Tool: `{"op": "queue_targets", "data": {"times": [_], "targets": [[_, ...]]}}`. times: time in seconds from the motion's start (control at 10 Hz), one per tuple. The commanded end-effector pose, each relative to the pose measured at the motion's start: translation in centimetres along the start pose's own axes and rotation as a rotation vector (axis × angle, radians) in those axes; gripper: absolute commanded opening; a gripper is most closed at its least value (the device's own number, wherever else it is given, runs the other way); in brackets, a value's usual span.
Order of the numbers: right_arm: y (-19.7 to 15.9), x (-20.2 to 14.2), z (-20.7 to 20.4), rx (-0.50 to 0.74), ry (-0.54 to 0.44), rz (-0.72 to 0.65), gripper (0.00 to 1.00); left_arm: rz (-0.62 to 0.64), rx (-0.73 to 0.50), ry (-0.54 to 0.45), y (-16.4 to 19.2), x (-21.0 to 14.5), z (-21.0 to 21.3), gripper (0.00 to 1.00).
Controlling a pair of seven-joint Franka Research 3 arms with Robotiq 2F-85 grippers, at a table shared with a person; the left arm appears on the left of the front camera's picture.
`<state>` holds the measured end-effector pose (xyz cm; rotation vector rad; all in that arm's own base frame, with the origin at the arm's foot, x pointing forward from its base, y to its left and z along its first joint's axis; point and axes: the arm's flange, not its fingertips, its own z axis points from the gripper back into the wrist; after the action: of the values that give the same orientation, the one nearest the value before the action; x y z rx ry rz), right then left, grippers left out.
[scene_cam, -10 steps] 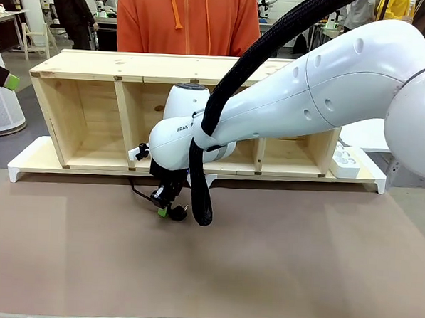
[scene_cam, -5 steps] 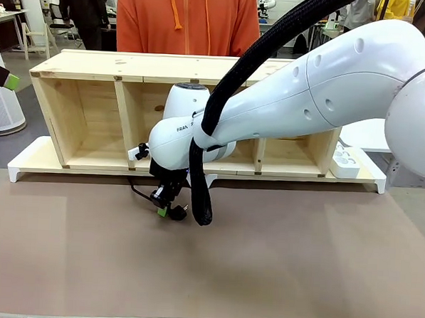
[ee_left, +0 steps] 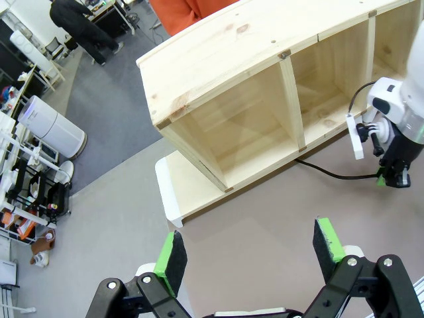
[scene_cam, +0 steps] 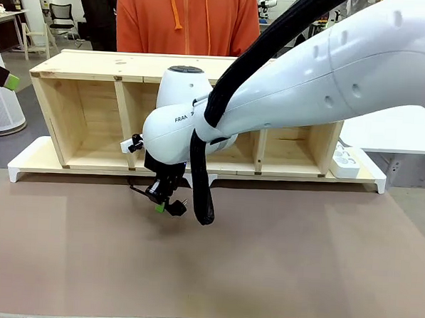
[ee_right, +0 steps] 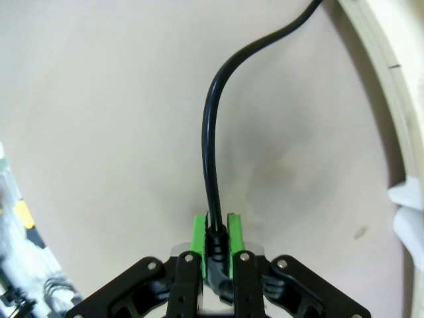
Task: Perform cable management.
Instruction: Pull the grasped Power Cable to the location of the Power Strip.
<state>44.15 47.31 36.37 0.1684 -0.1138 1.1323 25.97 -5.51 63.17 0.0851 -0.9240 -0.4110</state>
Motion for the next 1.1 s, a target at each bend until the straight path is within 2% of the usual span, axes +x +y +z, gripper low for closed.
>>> {"op": "queue_targets", "data": {"times": [0.0, 0.5, 1.0], "targets": [[1.9, -2.6, 1.3, -0.063, 0.011, -0.011, 0.16, 0.000, 0.004, -0.010, 0.1, 0.2, -0.1, 1.00], [5.4, -9.1, 5.4, -0.170, -0.058, -0.064, 0.16, 0.000, 0.004, -0.010, 0.1, 0.2, -0.1, 1.00], [8.6, -15.7, 9.3, -0.287, -0.157, -0.234, 0.16, 0.000, 0.004, -0.010, 0.1, 0.2, -0.1, 1.00]]}}
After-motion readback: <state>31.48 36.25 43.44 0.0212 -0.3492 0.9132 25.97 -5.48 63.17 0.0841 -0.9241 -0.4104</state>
